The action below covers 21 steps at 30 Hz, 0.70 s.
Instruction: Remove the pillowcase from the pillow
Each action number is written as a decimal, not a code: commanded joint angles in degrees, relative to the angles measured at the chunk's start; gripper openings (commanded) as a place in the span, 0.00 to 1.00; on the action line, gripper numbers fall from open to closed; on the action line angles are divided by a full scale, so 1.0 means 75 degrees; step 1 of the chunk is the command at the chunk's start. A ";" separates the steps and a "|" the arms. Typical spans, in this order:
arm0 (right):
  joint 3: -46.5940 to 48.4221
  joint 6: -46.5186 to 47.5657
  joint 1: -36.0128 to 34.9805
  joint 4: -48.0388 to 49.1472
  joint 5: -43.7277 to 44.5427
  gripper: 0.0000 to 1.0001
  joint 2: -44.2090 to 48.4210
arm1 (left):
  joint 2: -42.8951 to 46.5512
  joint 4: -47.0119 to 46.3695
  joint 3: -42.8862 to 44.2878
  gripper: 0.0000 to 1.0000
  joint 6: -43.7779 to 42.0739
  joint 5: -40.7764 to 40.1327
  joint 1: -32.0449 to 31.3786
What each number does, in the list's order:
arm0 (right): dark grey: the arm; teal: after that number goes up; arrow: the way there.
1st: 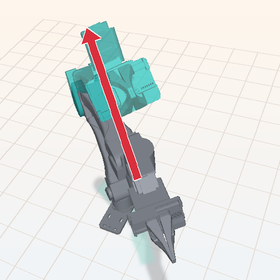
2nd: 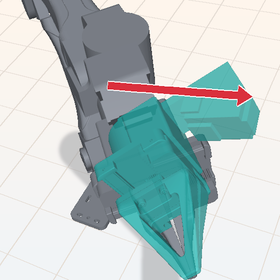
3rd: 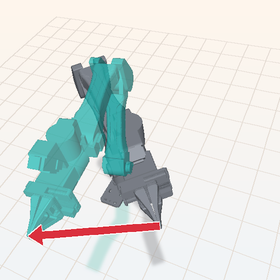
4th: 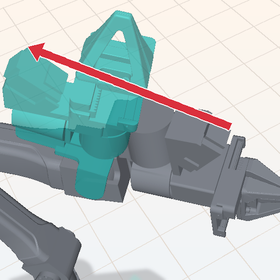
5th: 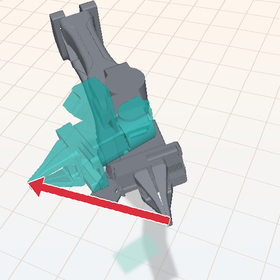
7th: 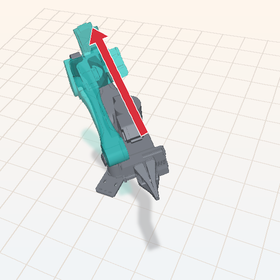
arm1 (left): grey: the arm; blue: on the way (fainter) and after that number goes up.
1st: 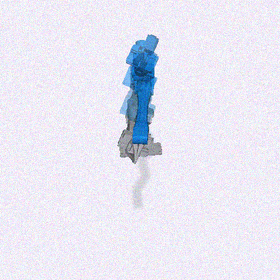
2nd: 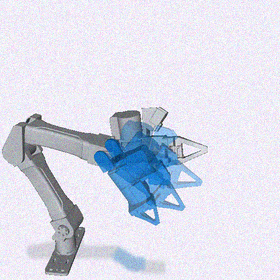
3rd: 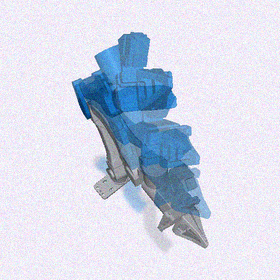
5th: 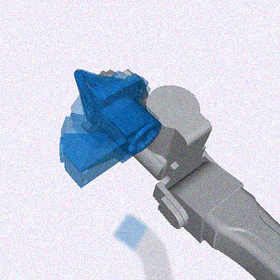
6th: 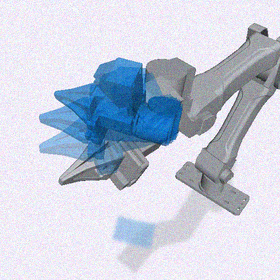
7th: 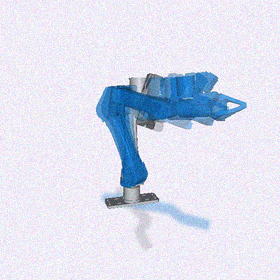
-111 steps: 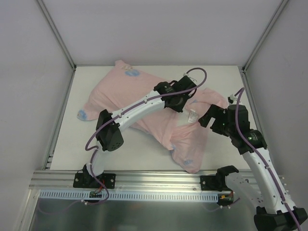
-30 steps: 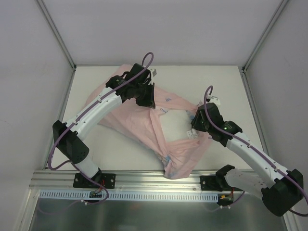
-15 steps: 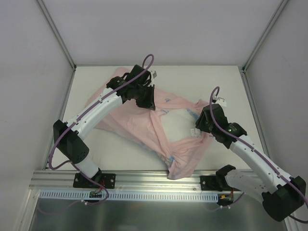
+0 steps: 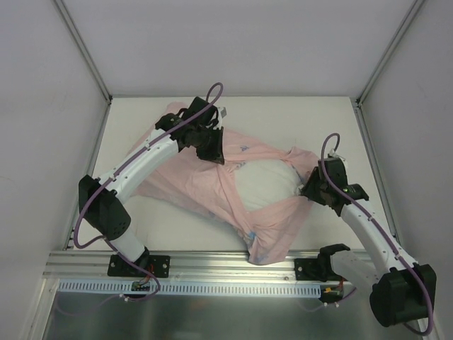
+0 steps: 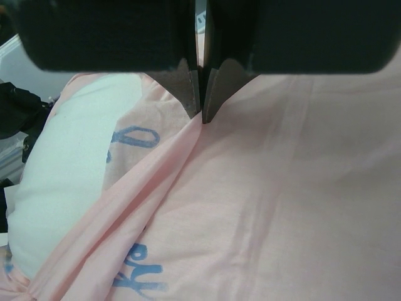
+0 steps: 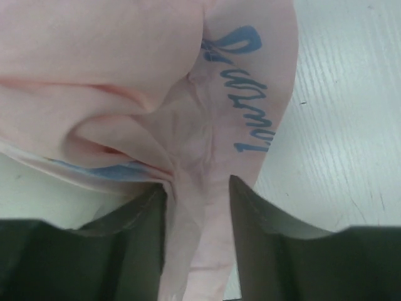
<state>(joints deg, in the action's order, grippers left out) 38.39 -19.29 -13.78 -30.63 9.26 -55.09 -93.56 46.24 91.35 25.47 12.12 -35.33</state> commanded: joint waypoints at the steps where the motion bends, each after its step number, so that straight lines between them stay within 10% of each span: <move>1: -0.0056 0.0111 0.0173 -0.0029 -0.0156 0.41 0.0056 | 0.0193 0.0222 0.0242 0.00 -0.0361 -0.0128 0.0199; 4: -0.0021 0.0169 0.0418 -0.0029 -0.0074 0.01 0.0056 | 0.0170 0.0233 0.0265 0.00 -0.0408 -0.0104 0.0246; 14: -0.0338 0.0029 0.1099 0.0159 -0.1150 0.01 0.0326 | 0.0310 0.0233 0.0850 0.00 -0.0654 0.0444 0.0842; 18: -0.0513 -0.0147 0.1099 0.0158 -0.2158 0.01 0.0700 | 0.0591 0.0233 0.1190 0.83 -0.0712 0.0845 0.1289; 21: -0.0584 -0.0217 0.1088 0.0182 -0.2335 0.01 0.0678 | 0.0580 0.0467 0.1612 0.80 -0.0597 0.0775 0.1277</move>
<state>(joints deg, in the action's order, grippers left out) 34.68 -19.97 -6.11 -27.55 -5.06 -50.68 -92.20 47.66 99.44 21.63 16.93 -24.95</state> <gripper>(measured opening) 0.015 0.809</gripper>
